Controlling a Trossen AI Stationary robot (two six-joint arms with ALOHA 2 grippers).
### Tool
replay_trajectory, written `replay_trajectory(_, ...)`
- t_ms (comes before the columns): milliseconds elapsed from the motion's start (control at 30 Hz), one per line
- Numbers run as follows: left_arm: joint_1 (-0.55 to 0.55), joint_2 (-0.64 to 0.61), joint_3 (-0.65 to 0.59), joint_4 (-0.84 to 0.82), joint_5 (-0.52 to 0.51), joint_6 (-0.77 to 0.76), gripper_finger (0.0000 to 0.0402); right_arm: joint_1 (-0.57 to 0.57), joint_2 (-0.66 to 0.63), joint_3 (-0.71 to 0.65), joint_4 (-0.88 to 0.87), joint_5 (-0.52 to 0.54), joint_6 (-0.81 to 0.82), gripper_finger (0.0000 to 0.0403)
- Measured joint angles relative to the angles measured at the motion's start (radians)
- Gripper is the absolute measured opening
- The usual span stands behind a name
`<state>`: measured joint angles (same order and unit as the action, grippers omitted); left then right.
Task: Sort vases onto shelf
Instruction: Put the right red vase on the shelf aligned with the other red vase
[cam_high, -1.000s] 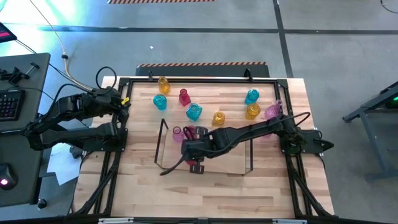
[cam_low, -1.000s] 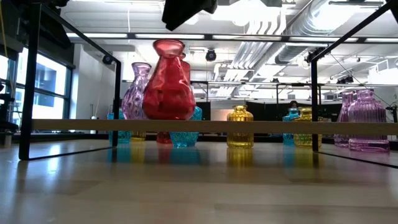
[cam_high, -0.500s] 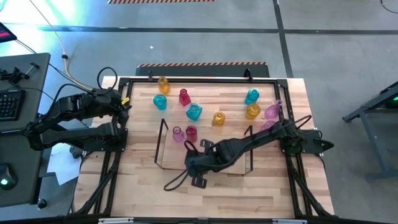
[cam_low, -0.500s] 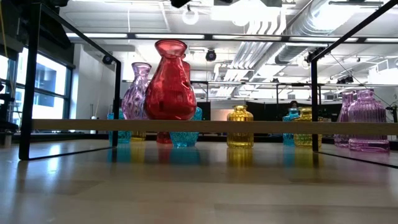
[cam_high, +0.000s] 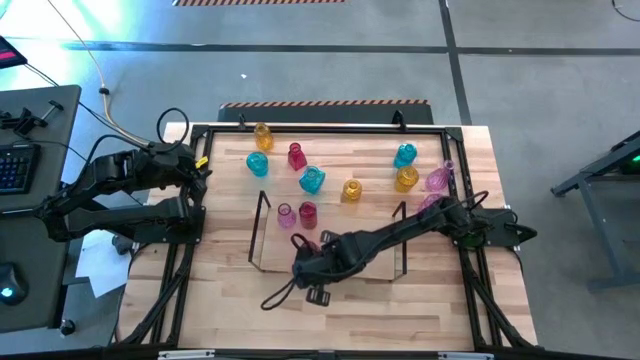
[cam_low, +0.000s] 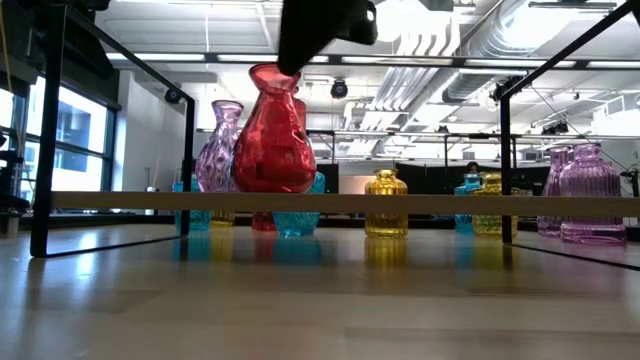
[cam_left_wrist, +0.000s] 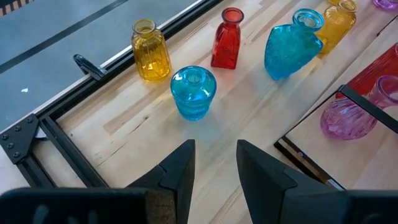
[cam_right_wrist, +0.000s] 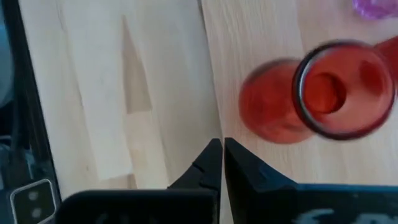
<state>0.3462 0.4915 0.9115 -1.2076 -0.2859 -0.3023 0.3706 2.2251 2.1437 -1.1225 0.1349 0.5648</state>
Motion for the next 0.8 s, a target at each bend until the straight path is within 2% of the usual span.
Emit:
replay_trajectory(367,0.0,0.0,0.0,0.0,0.0,0.0,0.0111,-0.036,0.012,0.0,-0.019,0.047,-0.035,0.0)
replay_trajectory(800,0.0,0.0,0.0,0.0,0.006,0.0,0.0111,-0.071,0.012,0.0,-0.017,0.049,-0.092,0.0)
